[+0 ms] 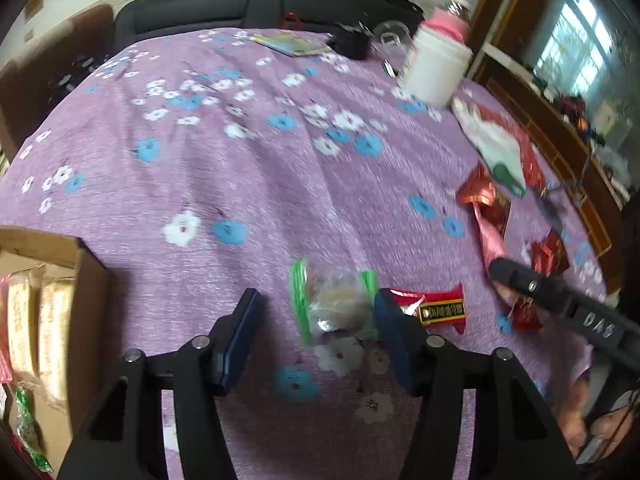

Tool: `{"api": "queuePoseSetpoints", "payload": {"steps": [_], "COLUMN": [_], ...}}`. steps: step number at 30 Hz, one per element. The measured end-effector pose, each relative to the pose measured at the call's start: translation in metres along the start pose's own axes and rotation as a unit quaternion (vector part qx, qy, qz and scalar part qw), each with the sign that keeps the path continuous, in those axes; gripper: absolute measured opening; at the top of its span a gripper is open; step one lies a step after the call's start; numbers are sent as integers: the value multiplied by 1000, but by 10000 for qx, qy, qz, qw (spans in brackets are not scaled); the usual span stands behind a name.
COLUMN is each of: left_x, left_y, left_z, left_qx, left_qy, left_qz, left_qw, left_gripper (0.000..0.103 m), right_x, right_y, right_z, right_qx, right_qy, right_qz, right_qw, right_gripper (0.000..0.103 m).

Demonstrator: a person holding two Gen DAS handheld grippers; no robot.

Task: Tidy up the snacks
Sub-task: 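Grasp the clear green-tied candy with the left tool while the right tool grasps the pink packet, then carry both snacks into the cardboard box and open both tools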

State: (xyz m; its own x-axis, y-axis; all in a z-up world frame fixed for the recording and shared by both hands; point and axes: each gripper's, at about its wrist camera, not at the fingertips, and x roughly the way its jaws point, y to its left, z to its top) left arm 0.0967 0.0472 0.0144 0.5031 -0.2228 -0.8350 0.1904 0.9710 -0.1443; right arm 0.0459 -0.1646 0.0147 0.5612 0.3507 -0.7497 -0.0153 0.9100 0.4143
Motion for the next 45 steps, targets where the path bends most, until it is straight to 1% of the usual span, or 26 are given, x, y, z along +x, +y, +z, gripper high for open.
{"api": "queuePoseSetpoints", "payload": {"steps": [1,2,3,4,5,6,10,15,20,22,26,29,33,35,36,38,40,42,45], "left_x": [2,2,2,3,2,1,-11,-41,-80,-99,-129,-151,-173,-179,-182,-187,-191,-194,-194], "left_y": [-7,-8,-11,-13,-14,-14,-9,0,4,9,31,57,103,129,145,169,185,201,219], "left_z": [-1,-1,-1,-2,-2,-3,-8,-18,-38,-50,-71,-88,-121,-135,-145,-159,-167,-173,-178], "left_qx": [158,209,276,340,387,399,320,78,82,61,-222,-506,-940,-1241,-1448,-1709,-1849,-1909,-2028], "left_qy": [-52,-64,-120,-145,-150,-150,-270,-516,-757,-868,-981,-1089,-1129,-1071,-1037,-962,-920,-898,-852], "left_qz": [135,168,224,307,367,336,304,87,-22,-12,-51,144,605,812,920,1006,1090,1183,1192], "left_qw": [9998,9996,9993,9988,9985,9985,9987,9986,9971,9962,9949,9927,9873,9831,9797,9754,9724,9703,9682], "left_gripper": [57,56,45,23,21,20,20,20,20,20,20,21,21,21,21,21,21,21,21], "right_x": [0,1,1,1,0,0,-8,-21,-26,-27,-21,-15,-14,-12,-11,-10,-10,-15,-20], "right_y": [1,2,3,3,4,5,8,8,12,17,28,38,50,55,58,66,77,94,124], "right_z": [0,0,-1,-1,-2,-2,-2,-1,-3,-4,-10,-16,-25,-29,-32,-39,-47,-58,-77], "right_qx": [-13,-29,-58,-82,-105,-127,-156,-128,-127,-211,-443,-645,-825,-887,-920,-979,-1076,-1192,-1352], "right_qy": [-8,-16,-30,-49,-67,-88,-279,-486,-544,-587,-453,-358,-312,-294,-285,-243,-178,-139,-9], "right_qz": [-19,-39,-67,-89,-108,-133,-88,219,634,717,825,775,776,742,712,657,601,698,973], "right_qw": [10000,10000,10000,9999,9999,9998,9995,9985,9964,9955,9946,9943,9931,9929,9928,9927,9922,9903,9860], "right_gripper": [30,30,30,30,29,29,29,29,29,29,29,29,29,29,29,29,29,29,30]}}
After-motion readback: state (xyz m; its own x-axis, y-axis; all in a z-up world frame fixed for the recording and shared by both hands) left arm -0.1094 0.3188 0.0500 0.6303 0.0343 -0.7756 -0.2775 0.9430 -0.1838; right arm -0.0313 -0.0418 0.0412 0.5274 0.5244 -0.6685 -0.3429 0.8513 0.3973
